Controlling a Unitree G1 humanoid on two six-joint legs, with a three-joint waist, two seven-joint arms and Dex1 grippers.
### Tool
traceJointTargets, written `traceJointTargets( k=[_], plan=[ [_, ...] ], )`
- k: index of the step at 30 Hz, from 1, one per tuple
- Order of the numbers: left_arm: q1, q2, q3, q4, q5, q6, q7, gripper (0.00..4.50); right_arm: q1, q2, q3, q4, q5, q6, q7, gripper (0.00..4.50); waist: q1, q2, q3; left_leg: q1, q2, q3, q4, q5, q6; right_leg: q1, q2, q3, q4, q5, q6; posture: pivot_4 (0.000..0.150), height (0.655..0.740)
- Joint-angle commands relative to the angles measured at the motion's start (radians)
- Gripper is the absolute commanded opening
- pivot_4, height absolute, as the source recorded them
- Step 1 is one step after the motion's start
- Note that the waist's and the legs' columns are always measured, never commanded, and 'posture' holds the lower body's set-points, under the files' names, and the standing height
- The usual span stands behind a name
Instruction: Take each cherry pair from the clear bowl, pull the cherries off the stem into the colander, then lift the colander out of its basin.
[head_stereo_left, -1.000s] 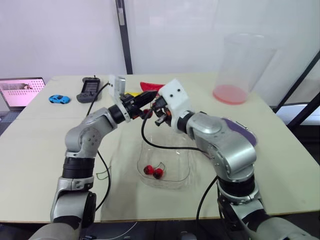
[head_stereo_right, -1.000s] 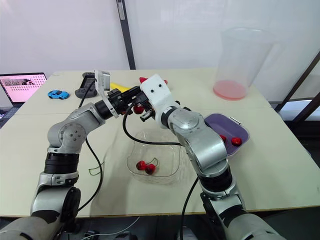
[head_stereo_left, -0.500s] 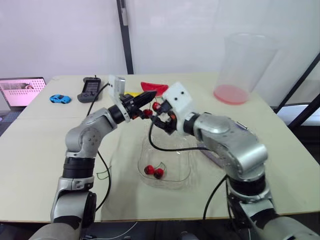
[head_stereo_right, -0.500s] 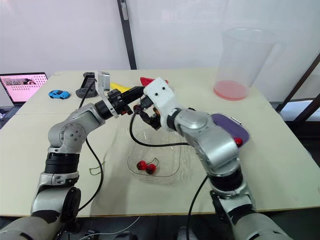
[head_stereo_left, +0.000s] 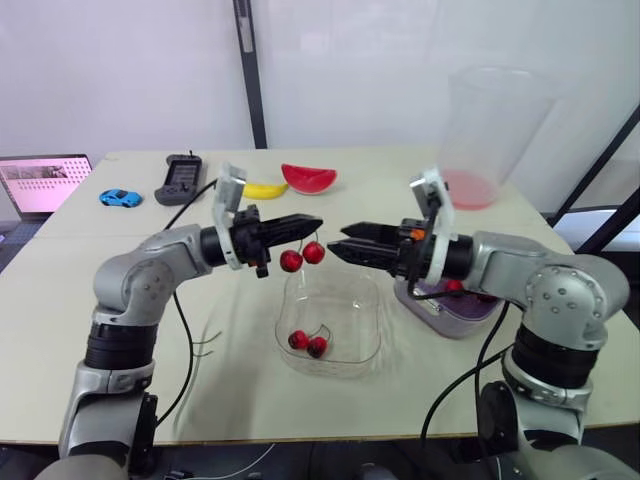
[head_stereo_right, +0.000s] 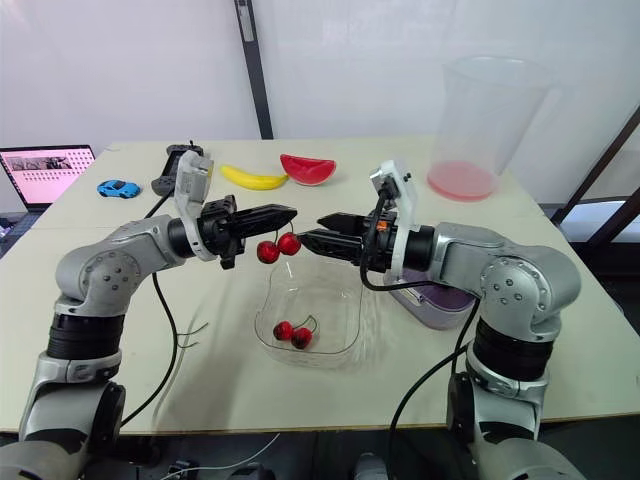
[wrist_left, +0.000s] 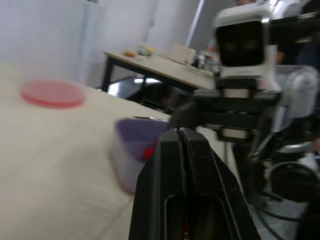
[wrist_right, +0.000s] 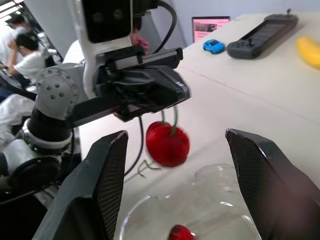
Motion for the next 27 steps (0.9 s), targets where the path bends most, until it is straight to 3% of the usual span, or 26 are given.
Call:
traceJointTargets(
  k=[1, 14, 18, 27],
  plan=[
    [-0.017, -0.007, 0.008, -0.034, -0.018, 0.006, 0.018, 0.00, -0.006, 0.036, 0.003, -0.005, 0.058, -0.017, -0.036, 3.37, 0.000, 0.000, 0.000, 0.000, 0.000, 0.000, 0.000, 0.000, 0.000, 0.000, 0.000, 0.000, 0.000, 0.000, 0.000, 0.150, 0.7380],
    [-0.012, -0.030, 0.020, -0.044, -0.020, 0.003, 0.065, 0.00, 0.030, 0.073, 0.042, 0.020, 0.165, -0.029, -0.119, 3.37, 0.000, 0.000, 0.000, 0.000, 0.000, 0.000, 0.000, 0.000, 0.000, 0.000, 0.000, 0.000, 0.000, 0.000, 0.000, 0.150, 0.7380],
    [-0.009, -0.032, 0.019, -0.047, -0.025, 0.007, 0.069, 0.00, 0.027, 0.059, 0.056, 0.047, 0.163, -0.055, -0.144, 2.11, 0.000, 0.000, 0.000, 0.000, 0.000, 0.000, 0.000, 0.000, 0.000, 0.000, 0.000, 0.000, 0.000, 0.000, 0.000, 0.150, 0.7380],
    [-0.010, -0.034, 0.017, -0.048, -0.025, 0.004, 0.067, 0.00, 0.033, 0.019, 0.072, 0.068, 0.198, -0.080, -0.157, 2.11, 0.000, 0.000, 0.000, 0.000, 0.000, 0.000, 0.000, 0.000, 0.000, 0.000, 0.000, 0.000, 0.000, 0.000, 0.000, 0.150, 0.7380]
  ],
)
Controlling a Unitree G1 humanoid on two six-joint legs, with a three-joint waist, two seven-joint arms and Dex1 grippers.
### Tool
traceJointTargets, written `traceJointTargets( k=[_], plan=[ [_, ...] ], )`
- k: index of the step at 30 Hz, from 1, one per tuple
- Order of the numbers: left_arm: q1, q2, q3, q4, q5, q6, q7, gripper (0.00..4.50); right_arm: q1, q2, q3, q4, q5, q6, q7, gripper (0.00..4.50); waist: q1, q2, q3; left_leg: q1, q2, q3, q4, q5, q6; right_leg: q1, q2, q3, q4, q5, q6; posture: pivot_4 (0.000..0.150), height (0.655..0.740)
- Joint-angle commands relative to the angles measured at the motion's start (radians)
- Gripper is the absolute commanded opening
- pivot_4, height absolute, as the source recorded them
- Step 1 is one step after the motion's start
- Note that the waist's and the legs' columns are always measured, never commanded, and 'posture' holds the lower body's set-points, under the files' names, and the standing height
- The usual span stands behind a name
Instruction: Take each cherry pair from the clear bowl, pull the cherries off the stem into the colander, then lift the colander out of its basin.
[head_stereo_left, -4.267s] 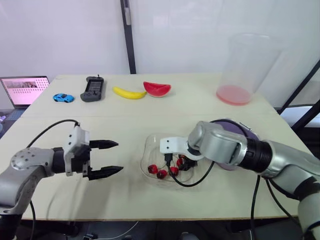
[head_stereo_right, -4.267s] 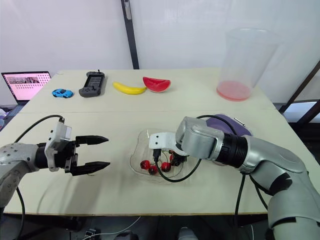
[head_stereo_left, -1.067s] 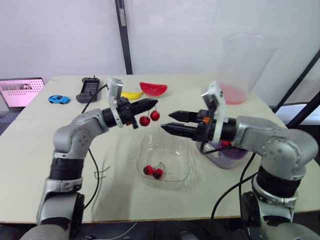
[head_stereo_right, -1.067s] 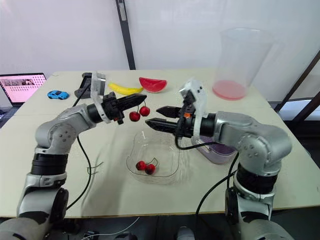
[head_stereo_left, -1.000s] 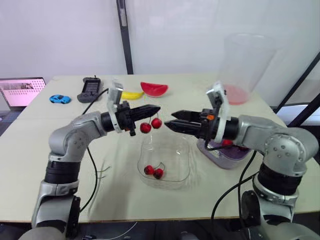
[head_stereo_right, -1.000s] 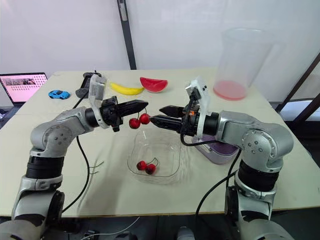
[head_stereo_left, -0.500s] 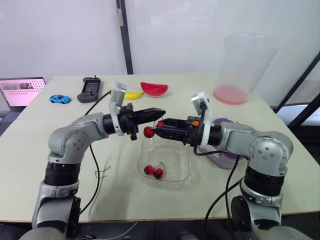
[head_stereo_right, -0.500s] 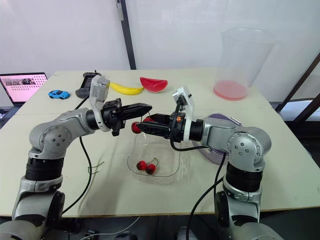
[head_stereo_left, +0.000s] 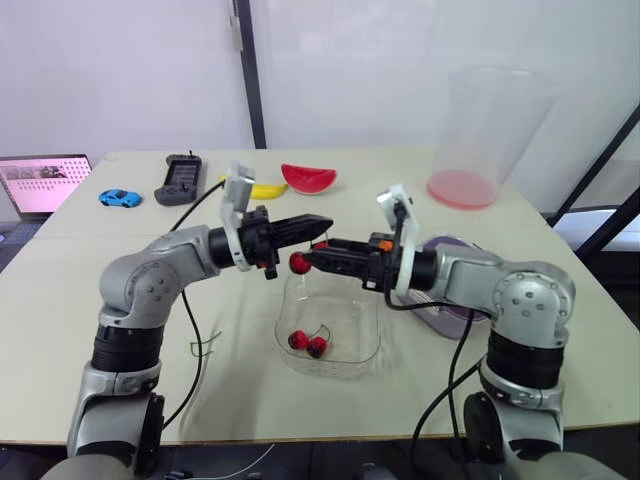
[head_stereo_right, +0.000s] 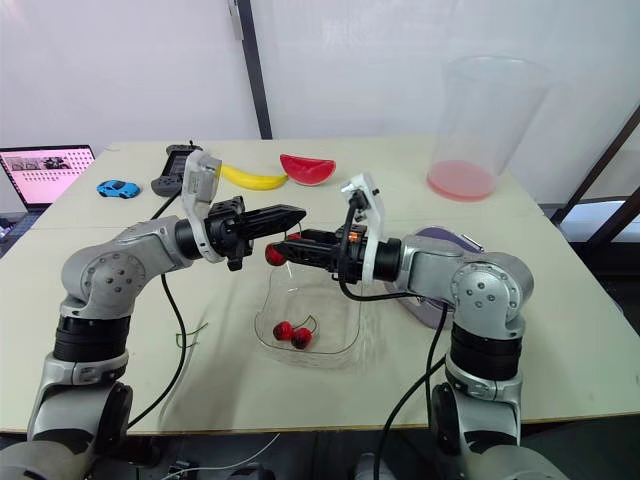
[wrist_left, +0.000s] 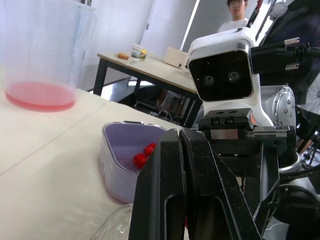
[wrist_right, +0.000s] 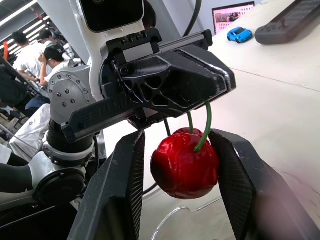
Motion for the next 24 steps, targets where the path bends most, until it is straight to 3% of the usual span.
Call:
traceJointTargets(
  k=[1, 4, 7, 15, 24],
  plan=[
    [-0.010, 0.002, 0.016, -0.035, -0.021, -0.008, -0.002, 0.00, 0.001, -0.019, 0.003, -0.007, 0.030, -0.027, -0.001, 2.11, 0.000, 0.000, 0.000, 0.000, 0.000, 0.000, 0.000, 0.000, 0.000, 0.000, 0.000, 0.000, 0.000, 0.000, 0.000, 0.150, 0.7380],
    [-0.010, 0.001, 0.016, -0.034, -0.019, -0.010, -0.002, 0.00, 0.004, -0.030, 0.011, -0.002, 0.037, -0.037, 0.000, 2.11, 0.000, 0.000, 0.000, 0.000, 0.000, 0.000, 0.000, 0.000, 0.000, 0.000, 0.000, 0.000, 0.000, 0.000, 0.000, 0.150, 0.7380],
    [-0.009, -0.004, 0.016, -0.034, -0.016, -0.015, 0.005, 0.00, 0.004, -0.042, 0.018, 0.008, 0.044, -0.042, 0.000, 1.39, 0.000, 0.000, 0.000, 0.000, 0.000, 0.000, 0.000, 0.000, 0.000, 0.000, 0.000, 0.000, 0.000, 0.000, 0.000, 0.150, 0.7380],
    [-0.007, -0.015, 0.021, -0.038, -0.016, -0.017, 0.018, 0.00, 0.013, -0.071, 0.042, 0.020, 0.046, -0.060, 0.005, 1.39, 0.000, 0.000, 0.000, 0.000, 0.000, 0.000, 0.000, 0.000, 0.000, 0.000, 0.000, 0.000, 0.000, 0.000, 0.000, 0.150, 0.7380],
    [-0.009, -0.017, 0.018, -0.035, -0.017, -0.020, 0.014, 0.00, 0.061, -0.199, 0.155, 0.001, 0.031, -0.069, 0.083, 1.39, 0.002, 0.000, 0.000, 0.000, 0.000, 0.000, 0.000, 0.000, 0.000, 0.000, 0.000, 0.000, -0.001, 0.000, 0.000, 0.150, 0.7380]
  ],
)
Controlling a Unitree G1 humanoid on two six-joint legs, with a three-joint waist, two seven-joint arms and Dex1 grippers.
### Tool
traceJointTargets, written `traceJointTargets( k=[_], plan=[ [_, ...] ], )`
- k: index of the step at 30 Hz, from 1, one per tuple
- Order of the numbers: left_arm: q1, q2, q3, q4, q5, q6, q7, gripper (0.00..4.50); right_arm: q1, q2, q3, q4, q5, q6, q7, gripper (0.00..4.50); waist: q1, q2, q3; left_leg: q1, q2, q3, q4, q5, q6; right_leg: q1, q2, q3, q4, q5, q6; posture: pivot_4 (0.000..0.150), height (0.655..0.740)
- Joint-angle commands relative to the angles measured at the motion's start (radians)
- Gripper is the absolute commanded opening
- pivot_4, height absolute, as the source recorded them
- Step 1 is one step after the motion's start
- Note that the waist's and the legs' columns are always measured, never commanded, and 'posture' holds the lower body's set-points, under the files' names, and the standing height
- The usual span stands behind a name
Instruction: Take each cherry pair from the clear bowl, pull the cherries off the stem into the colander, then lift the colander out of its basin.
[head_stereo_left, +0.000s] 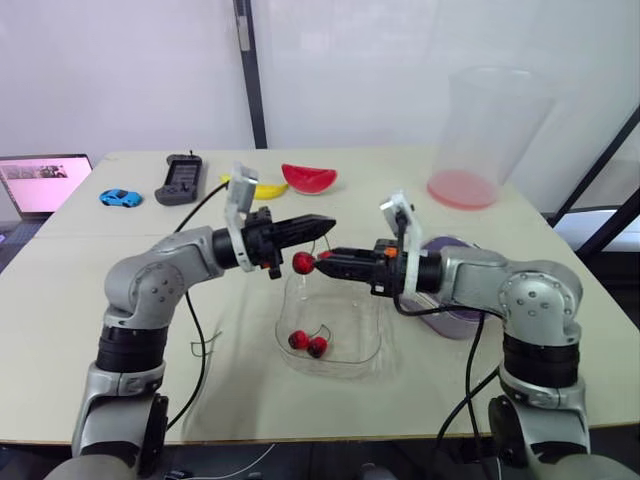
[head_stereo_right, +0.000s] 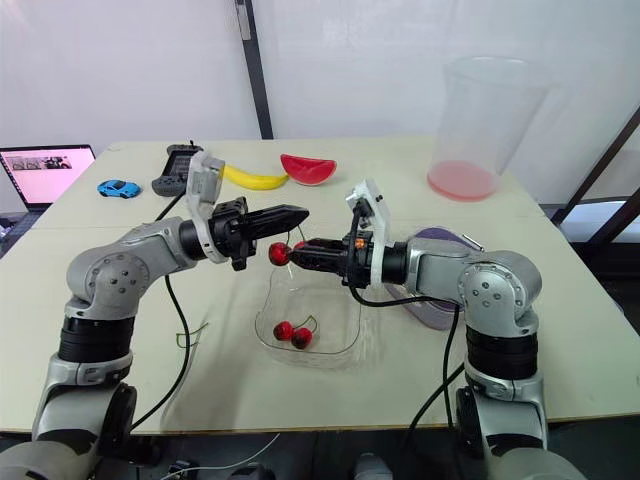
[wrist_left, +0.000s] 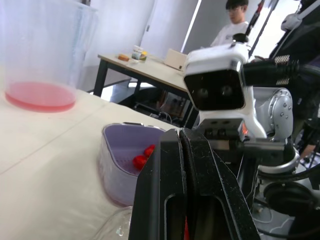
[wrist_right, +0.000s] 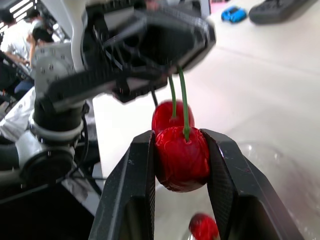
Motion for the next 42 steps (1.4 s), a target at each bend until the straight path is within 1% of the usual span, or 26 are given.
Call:
traceJointTargets(
  k=[1, 3, 5, 7, 9, 11, 13, 15, 17, 19, 21, 26, 27, 29, 33, 34, 39, 42],
  plan=[
    [-0.010, 0.004, 0.020, -0.035, -0.017, -0.017, -0.005, 0.00, 0.021, -0.047, 0.037, -0.029, 0.004, -0.005, 0.036, 1.39, 0.001, 0.000, 0.000, 0.000, 0.000, 0.000, 0.000, 0.000, 0.000, 0.000, 0.000, 0.000, 0.000, 0.000, 0.000, 0.150, 0.7380],
    [-0.009, 0.005, 0.021, -0.037, -0.018, -0.017, -0.005, 0.00, 0.026, -0.063, 0.038, -0.031, 0.012, -0.011, 0.044, 1.39, 0.001, 0.000, 0.000, 0.000, 0.000, 0.000, 0.000, 0.000, 0.000, 0.000, 0.000, 0.000, 0.000, 0.000, 0.000, 0.150, 0.7380],
    [-0.010, 0.007, 0.021, -0.031, -0.014, -0.020, -0.008, 0.00, 0.012, -0.068, -0.015, -0.021, 0.065, 0.015, 0.041, 1.39, 0.001, 0.000, 0.000, 0.000, 0.000, 0.000, 0.000, 0.000, 0.000, 0.000, 0.000, 0.000, 0.000, 0.000, 0.000, 0.150, 0.7380],
    [-0.010, 0.008, 0.021, -0.028, -0.013, -0.021, -0.009, 0.00, 0.006, -0.101, -0.042, -0.032, 0.097, 0.029, 0.055, 1.39, 0.001, 0.000, 0.000, 0.000, 0.000, 0.000, 0.000, 0.000, 0.000, 0.000, 0.000, 0.000, 0.000, 0.000, 0.000, 0.150, 0.7380],
    [-0.010, 0.008, 0.023, -0.030, -0.014, -0.020, -0.008, 0.00, -0.009, -0.153, -0.076, -0.029, 0.127, 0.041, 0.073, 1.39, 0.004, 0.000, 0.000, 0.000, 0.000, 0.000, 0.000, 0.000, 0.000, 0.000, 0.000, 0.000, 0.000, 0.000, 0.000, 0.150, 0.7380],
    [-0.008, 0.011, 0.025, -0.033, -0.016, -0.018, -0.007, 0.00, -0.022, -0.258, -0.096, -0.017, 0.105, 0.023, 0.113, 1.39, 0.010, 0.000, 0.000, 0.000, 0.000, 0.000, 0.000, 0.000, 0.000, 0.000, 0.000, 0.000, -0.001, 0.000, 0.000, 0.150, 0.7380],
    [-0.006, 0.017, 0.028, -0.033, -0.015, -0.018, -0.008, 0.00, -0.021, -0.388, -0.079, 0.019, 0.022, -0.040, 0.165, 1.39, 0.019, 0.000, 0.001, 0.000, 0.000, 0.000, 0.001, 0.000, 0.000, 0.001, 0.000, 0.000, -0.001, 0.000, 0.000, 0.150, 0.7380],
    [-0.003, 0.028, 0.035, -0.031, -0.013, -0.019, -0.010, 0.00, -0.005, -0.545, -0.022, 0.091, -0.115, -0.155, 0.241, 1.39, 0.027, 0.000, 0.001, 0.000, 0.000, 0.001, 0.001, 0.000, 0.000, 0.001, 0.000, 0.000, -0.002, 0.000, 0.000, 0.150, 0.7380],
    [0.002, 0.038, 0.041, -0.033, -0.014, -0.021, -0.013, 0.00, 0.026, -0.676, 0.062, 0.174, -0.266, -0.302, 0.322, 1.39, 0.030, -0.001, 0.001, 0.000, 0.000, 0.001, 0.001, 0.000, 0.000, 0.001, 0.000, 0.000, -0.003, 0.000, 0.000, 0.150, 0.7380],
    [0.009, 0.046, 0.044, -0.037, -0.014, -0.024, -0.014, 0.00, 0.055, -0.757, 0.145, 0.255, -0.395, -0.438, 0.393, 1.39, 0.028, -0.001, 0.001, 0.000, 0.000, 0.001, 0.001, 0.000, 0.001, 0.002, 0.000, 0.001, -0.003, 0.000, 0.000, 0.150, 0.7380],
    [0.015, 0.049, 0.047, -0.042, -0.016, -0.027, -0.012, 0.00, 0.066, -0.781, 0.202, 0.324, -0.481, -0.529, 0.443, 1.39, 0.023, -0.001, 0.001, 0.000, 0.000, 0.002, 0.001, 0.000, 0.001, 0.002, 0.000, 0.001, -0.003, 0.000, 0.000, 0.150, 0.7380],
    [0.032, 0.047, 0.051, -0.065, -0.022, -0.030, 0.001, 0.00, 0.063, -0.741, 0.283, 0.436, -0.614, -0.634, 0.495, 1.39, 0.020, 0.000, 0.001, 0.001, 0.000, 0.003, 0.001, 0.000, 0.001, 0.000, 0.000, 0.002, -0.003, 0.000, 0.000, 0.150, 0.7380],
    [0.036, 0.046, 0.054, -0.070, -0.024, -0.031, 0.005, 0.00, 0.064, -0.732, 0.294, 0.454, -0.636, -0.645, 0.499, 1.65, 0.023, 0.000, 0.001, 0.000, 0.000, 0.003, 0.001, 0.000, 0.001, 0.000, 0.000, 0.002, -0.003, 0.000, 0.000, 0.150, 0.7380],
    [0.042, 0.045, 0.058, -0.076, -0.027, -0.030, 0.013, 0.00, 0.058, -0.719, 0.301, 0.477, -0.668, -0.658, 0.505, 2.36, 0.025, 0.000, 0.001, 0.000, 0.000, 0.003, 0.001, 0.000, 0.001, 0.000, 0.000, 0.002, -0.003, 0.000, 0.000, 0.150, 0.7380],
    [0.049, 0.044, 0.062, -0.085, -0.035, -0.029, 0.024, 0.00, 0.034, -0.716, 0.283, 0.480, -0.688, -0.654, 0.530, 4.17, 0.030, 0.000, 0.001, 0.000, 0.000, 0.003, 0.002, 0.000, 0.001, 0.001, -0.001, 0.002, -0.003, 0.000, 0.000, 0.150, 0.7380],
    [0.049, 0.044, 0.062, -0.085, -0.036, -0.029, 0.026, 0.00, 0.027, -0.720, 0.277, 0.478, -0.690, -0.650, 0.536, 4.47, 0.029, 0.000, 0.001, 0.000, 0.000, 0.003, 0.002, 0.000, 0.001, 0.001, -0.001, 0.002, -0.003, 0.000, 0.000, 0.150, 0.7380],
    [0.039, 0.039, 0.058, -0.077, -0.040, -0.030, 0.028, 0.00, -0.017, -0.749, 0.195, 0.421, -0.631, -0.562, 0.585, 4.47, 0.028, 0.000, 0.002, 0.000, 0.000, 0.003, 0.001, 0.000, 0.001, 0.001, -0.001, 0.002, -0.003, 0.000, 0.000, 0.150, 0.7380],
    [0.020, 0.035, 0.063, -0.066, -0.049, -0.025, 0.029, 0.00, -0.070, -0.707, 0.092, 0.349, -0.489, -0.420, 0.601, 4.47, 0.028, 0.000, 0.002, 0.000, 0.000, 0.003, 0.001, 0.000, 0.001, 0.001, -0.001, 0.002, -0.003, 0.000, 0.000, 0.150, 0.7380]
  ],
)
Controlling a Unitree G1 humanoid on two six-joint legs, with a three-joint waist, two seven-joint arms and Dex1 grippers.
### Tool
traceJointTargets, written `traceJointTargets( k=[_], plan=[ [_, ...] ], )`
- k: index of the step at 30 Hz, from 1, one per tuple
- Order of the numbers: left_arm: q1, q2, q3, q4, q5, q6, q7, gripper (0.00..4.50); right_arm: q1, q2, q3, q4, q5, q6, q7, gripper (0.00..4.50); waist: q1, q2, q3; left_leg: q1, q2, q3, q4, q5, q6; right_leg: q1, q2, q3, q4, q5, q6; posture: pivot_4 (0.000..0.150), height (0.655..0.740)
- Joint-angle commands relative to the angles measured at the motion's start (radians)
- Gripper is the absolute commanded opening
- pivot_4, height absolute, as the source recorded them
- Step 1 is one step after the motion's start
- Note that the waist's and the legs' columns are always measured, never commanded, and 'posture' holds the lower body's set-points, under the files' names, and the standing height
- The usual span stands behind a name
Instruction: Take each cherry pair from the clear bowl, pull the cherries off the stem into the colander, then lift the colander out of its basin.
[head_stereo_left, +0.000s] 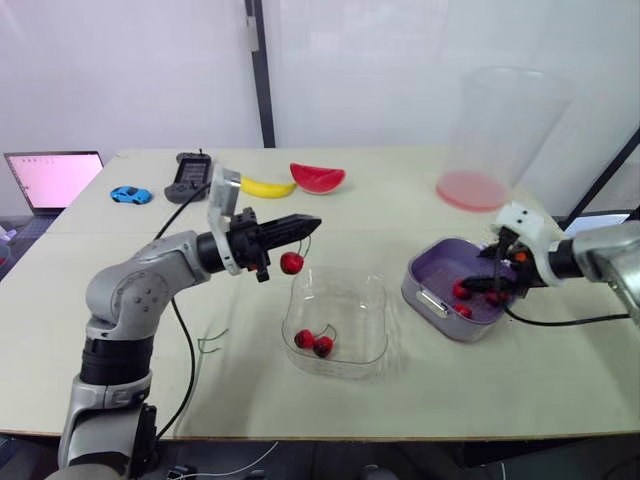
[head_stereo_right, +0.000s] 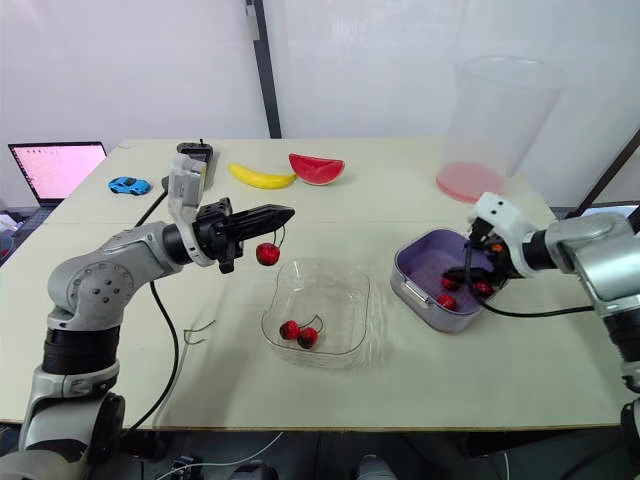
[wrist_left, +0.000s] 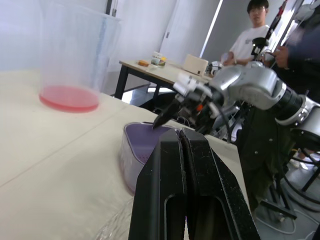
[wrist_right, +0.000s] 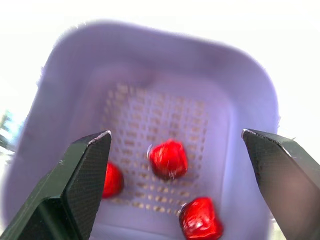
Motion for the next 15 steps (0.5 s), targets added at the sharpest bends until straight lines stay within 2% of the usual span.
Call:
traceJointTargets(
  k=[1, 4, 7, 15],
  plan=[
    [-0.038, -0.006, 0.023, -0.012, -0.031, -0.009, 0.003, 0.00, -0.072, 0.029, -0.139, -0.106, 0.152, 0.139, 0.015, 4.47, 0.000, 0.000, 0.000, 0.000, 0.000, 0.000, 0.000, 0.000, 0.000, 0.000, 0.000, 0.000, 0.000, 0.000, 0.000, 0.150, 0.7380],
    [-0.050, -0.015, 0.034, -0.010, -0.045, -0.002, 0.013, 0.00, -0.087, 0.153, -0.247, -0.231, 0.349, 0.310, -0.038, 4.47, -0.003, 0.000, 0.000, 0.000, 0.000, -0.001, 0.000, 0.000, 0.000, 0.001, 0.001, 0.000, 0.000, 0.000, 0.000, 0.150, 0.7380],
    [-0.056, -0.021, 0.034, -0.011, -0.057, 0.001, 0.024, 0.00, -0.070, 0.307, -0.303, -0.328, 0.458, 0.412, -0.159, 4.47, -0.002, 0.000, 0.000, 0.000, 0.000, -0.001, 0.000, 0.000, 0.000, 0.001, 0.001, -0.001, 0.000, 0.000, 0.000, 0.150, 0.7380],
    [-0.064, -0.024, 0.029, -0.021, -0.083, 0.005, 0.048, 0.00, -0.006, 0.665, -0.296, -0.473, 0.546, 0.471, -0.482, 4.47, 0.000, 0.000, 0.000, 0.000, 0.000, -0.002, 0.001, 0.000, 0.000, 0.001, 0.000, -0.001, 0.001, 0.000, 0.000, 0.150, 0.7380]
  ],
)
